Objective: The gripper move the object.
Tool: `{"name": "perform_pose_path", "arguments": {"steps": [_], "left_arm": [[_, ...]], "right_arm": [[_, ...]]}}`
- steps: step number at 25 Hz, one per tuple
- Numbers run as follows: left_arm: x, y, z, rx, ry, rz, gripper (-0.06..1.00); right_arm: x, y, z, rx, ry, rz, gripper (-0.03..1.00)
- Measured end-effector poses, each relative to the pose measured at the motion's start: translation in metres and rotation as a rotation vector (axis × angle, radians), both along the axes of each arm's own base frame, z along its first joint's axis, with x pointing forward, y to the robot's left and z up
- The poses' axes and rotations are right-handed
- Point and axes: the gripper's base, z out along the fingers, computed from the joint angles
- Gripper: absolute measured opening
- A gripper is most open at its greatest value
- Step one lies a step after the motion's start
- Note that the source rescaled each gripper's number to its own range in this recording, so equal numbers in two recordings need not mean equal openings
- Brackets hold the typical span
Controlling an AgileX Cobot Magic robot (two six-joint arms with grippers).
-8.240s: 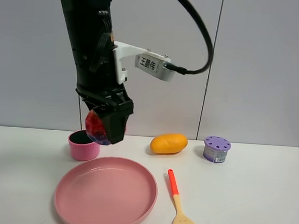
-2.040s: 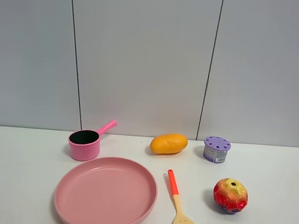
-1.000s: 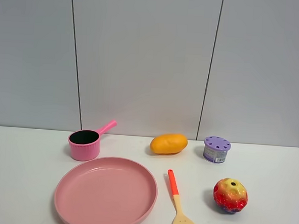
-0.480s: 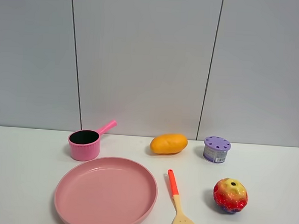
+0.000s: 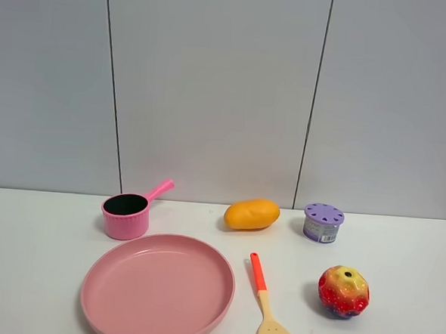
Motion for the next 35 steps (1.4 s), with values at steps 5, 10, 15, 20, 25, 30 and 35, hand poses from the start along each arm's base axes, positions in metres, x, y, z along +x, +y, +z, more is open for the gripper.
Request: {"name": "perform_pose_path", "arguments": {"steps": [5, 10, 15, 20, 25, 30, 35], "left_arm": [[0.0, 0.0, 0.0, 0.0, 0.0, 0.0, 0.24], [0.0, 0.0, 0.0, 0.0, 0.0, 0.0, 0.24], [0.0, 0.0, 0.0, 0.0, 0.0, 0.0, 0.24], [0.0, 0.0, 0.0, 0.0, 0.0, -0.002, 0.24], [0.0, 0.0, 0.0, -0.001, 0.0, -0.003, 0.24], [-0.0001, 0.0, 0.0, -0.001, 0.0, -0.006, 0.24], [-0.0001, 0.0, 0.0, -0.001, 0.0, -0.006, 0.24]], "right_arm": [[0.0, 0.0, 0.0, 0.0, 0.0, 0.0, 1.0], [0.0, 0.0, 0.0, 0.0, 0.0, 0.0, 1.0], [0.0, 0.0, 0.0, 0.0, 0.0, 0.0, 1.0], [0.0, 0.0, 0.0, 0.0, 0.0, 0.0, 1.0], [0.0, 0.0, 0.0, 0.0, 0.0, 0.0, 1.0], [0.0, 0.0, 0.0, 0.0, 0.0, 0.0, 1.0], [0.0, 0.0, 0.0, 0.0, 0.0, 0.0, 1.0]]}}
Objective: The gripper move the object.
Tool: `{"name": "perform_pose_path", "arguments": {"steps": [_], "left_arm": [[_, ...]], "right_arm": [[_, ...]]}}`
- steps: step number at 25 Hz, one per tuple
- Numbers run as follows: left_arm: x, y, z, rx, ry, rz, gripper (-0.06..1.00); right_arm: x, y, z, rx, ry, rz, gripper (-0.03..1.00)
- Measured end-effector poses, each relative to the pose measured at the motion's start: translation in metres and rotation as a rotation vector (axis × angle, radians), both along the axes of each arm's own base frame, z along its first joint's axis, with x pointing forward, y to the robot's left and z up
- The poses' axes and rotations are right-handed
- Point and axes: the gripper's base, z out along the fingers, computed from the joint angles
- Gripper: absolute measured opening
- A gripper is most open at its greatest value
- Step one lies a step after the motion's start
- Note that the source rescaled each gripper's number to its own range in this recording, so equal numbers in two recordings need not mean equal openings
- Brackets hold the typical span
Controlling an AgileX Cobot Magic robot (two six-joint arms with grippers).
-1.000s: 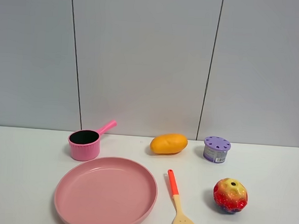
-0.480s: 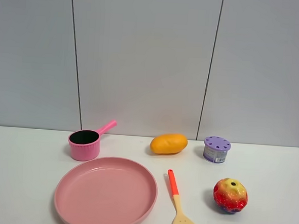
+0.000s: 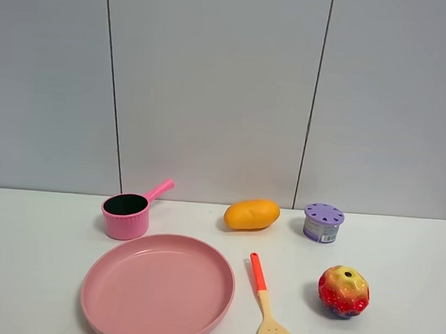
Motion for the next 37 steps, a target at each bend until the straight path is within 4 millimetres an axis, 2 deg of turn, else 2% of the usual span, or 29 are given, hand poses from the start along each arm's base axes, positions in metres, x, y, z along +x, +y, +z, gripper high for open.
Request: {"name": "perform_pose_path", "arguments": {"steps": [37], "left_arm": [[-0.0001, 0.0, -0.0002, 0.001, 0.002, -0.001, 0.24]], "right_arm": [[0.0, 0.0, 0.0, 0.0, 0.0, 0.0, 1.0]]}}
